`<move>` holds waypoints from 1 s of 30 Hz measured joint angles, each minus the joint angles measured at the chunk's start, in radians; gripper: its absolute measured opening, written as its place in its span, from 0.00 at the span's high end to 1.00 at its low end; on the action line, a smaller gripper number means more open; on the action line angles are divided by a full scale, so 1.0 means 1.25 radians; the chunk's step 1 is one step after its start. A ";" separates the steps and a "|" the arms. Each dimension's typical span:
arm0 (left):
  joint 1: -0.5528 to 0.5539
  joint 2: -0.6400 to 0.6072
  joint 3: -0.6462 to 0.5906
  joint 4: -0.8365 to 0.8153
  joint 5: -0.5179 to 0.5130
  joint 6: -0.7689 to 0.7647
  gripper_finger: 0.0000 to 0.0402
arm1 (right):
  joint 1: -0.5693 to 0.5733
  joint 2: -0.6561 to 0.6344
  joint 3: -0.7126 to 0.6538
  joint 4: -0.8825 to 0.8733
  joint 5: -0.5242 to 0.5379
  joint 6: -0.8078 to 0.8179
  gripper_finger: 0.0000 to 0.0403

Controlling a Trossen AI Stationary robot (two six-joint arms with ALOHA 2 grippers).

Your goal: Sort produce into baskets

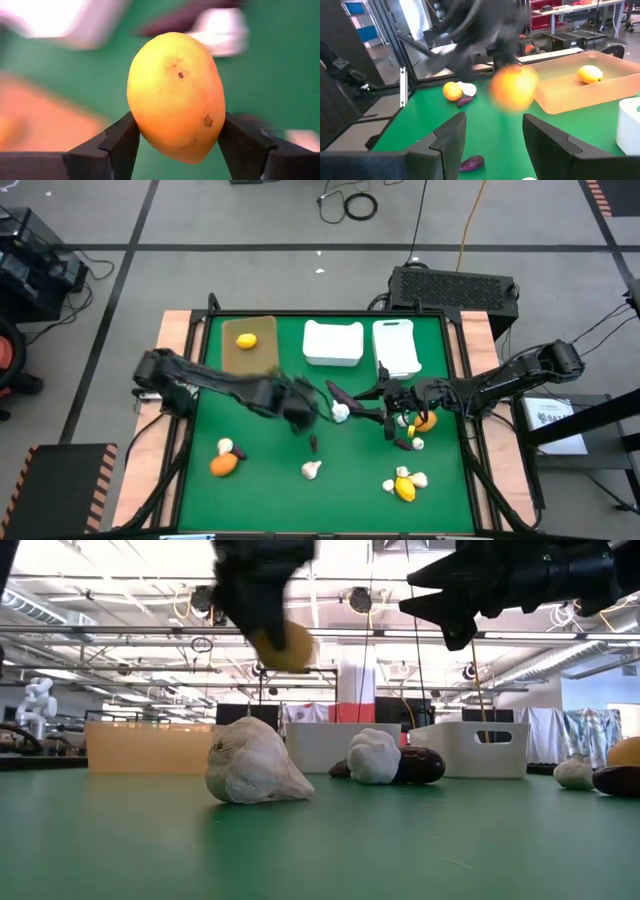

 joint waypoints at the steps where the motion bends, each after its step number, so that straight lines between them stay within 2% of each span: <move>1: 0.014 -0.022 -0.001 -0.049 -0.037 0.000 0.40 | 0.000 0.000 0.000 -0.004 0.000 0.000 0.54; 4: 0.076 -0.092 -0.041 -0.141 -0.100 -0.001 0.40 | 0.000 0.000 0.000 -0.008 0.000 -0.003 0.54; 7: 0.164 -0.165 -0.115 -0.143 -0.095 0.018 0.40 | 0.000 0.000 0.000 -0.014 0.000 -0.007 0.54; 11: 0.304 -0.251 -0.247 -0.128 -0.050 0.065 0.40 | 0.000 0.000 0.000 -0.025 0.000 -0.018 0.54; 14: 0.413 -0.306 -0.355 -0.063 -0.013 0.126 0.40 | 0.000 0.000 0.000 -0.031 0.000 -0.020 0.54; 19: 0.564 -0.348 -0.494 0.084 0.113 0.209 0.40 | 0.000 0.000 0.000 -0.031 0.000 -0.022 0.54; 24: 0.616 -0.348 -0.532 0.165 0.148 0.237 0.39 | -0.001 0.000 0.000 -0.031 -0.001 -0.024 0.54; 30: 0.630 -0.348 -0.536 0.165 0.154 0.269 0.29 | -0.001 0.000 0.000 -0.031 -0.001 -0.027 0.54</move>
